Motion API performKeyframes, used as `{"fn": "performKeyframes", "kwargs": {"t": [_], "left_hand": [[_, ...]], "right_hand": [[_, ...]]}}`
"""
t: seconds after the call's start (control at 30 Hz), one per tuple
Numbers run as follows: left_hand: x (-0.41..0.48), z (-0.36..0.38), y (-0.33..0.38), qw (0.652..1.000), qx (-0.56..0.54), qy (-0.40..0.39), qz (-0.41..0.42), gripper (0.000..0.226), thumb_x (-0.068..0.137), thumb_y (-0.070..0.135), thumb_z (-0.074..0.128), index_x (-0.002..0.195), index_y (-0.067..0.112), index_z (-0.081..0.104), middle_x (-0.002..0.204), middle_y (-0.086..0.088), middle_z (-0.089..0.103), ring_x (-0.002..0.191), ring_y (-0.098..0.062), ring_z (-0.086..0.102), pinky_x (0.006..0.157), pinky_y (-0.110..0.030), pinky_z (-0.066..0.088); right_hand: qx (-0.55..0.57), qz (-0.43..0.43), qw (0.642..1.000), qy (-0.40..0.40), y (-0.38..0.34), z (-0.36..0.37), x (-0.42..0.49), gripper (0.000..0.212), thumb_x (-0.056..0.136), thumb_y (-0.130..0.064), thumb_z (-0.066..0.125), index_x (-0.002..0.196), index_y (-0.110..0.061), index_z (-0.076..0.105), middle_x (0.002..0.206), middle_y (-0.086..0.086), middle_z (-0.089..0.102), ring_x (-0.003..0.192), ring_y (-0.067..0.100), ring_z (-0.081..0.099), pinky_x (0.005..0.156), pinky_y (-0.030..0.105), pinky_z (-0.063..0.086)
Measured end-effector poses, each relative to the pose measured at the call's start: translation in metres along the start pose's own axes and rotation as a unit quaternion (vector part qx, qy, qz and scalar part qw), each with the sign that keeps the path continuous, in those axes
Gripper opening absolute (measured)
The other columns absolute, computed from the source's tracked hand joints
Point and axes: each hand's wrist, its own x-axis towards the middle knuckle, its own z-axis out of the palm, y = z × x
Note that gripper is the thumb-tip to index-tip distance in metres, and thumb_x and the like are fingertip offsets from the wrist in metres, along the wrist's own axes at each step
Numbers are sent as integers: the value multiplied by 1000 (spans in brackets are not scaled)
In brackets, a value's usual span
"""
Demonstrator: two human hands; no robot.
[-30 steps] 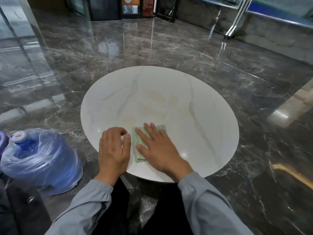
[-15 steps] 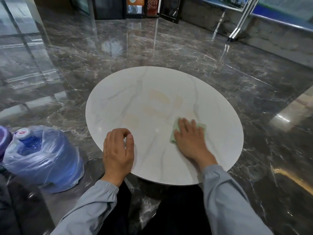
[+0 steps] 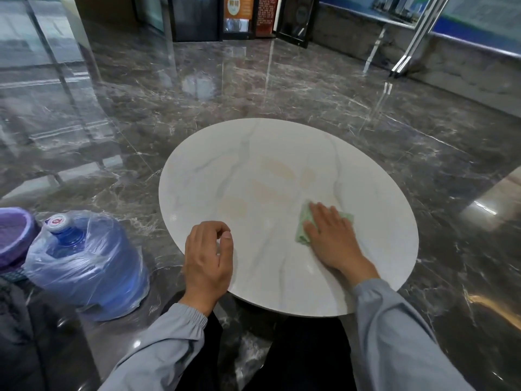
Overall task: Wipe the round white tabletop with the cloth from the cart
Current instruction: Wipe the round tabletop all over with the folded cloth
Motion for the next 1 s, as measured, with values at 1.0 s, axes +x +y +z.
{"fn": "performKeyframes", "kwargs": {"t": [1.0], "left_hand": [[7, -24, -19, 952, -156, 163, -207, 15, 99, 28, 51, 105, 41, 50, 115, -1, 55, 107, -25, 55, 89, -22, 45]], "right_hand": [[4, -117, 993, -31, -117, 17, -14, 64, 109, -51, 17, 166, -32, -5, 173, -9, -10, 158, 24, -18, 126, 48, -12]]}}
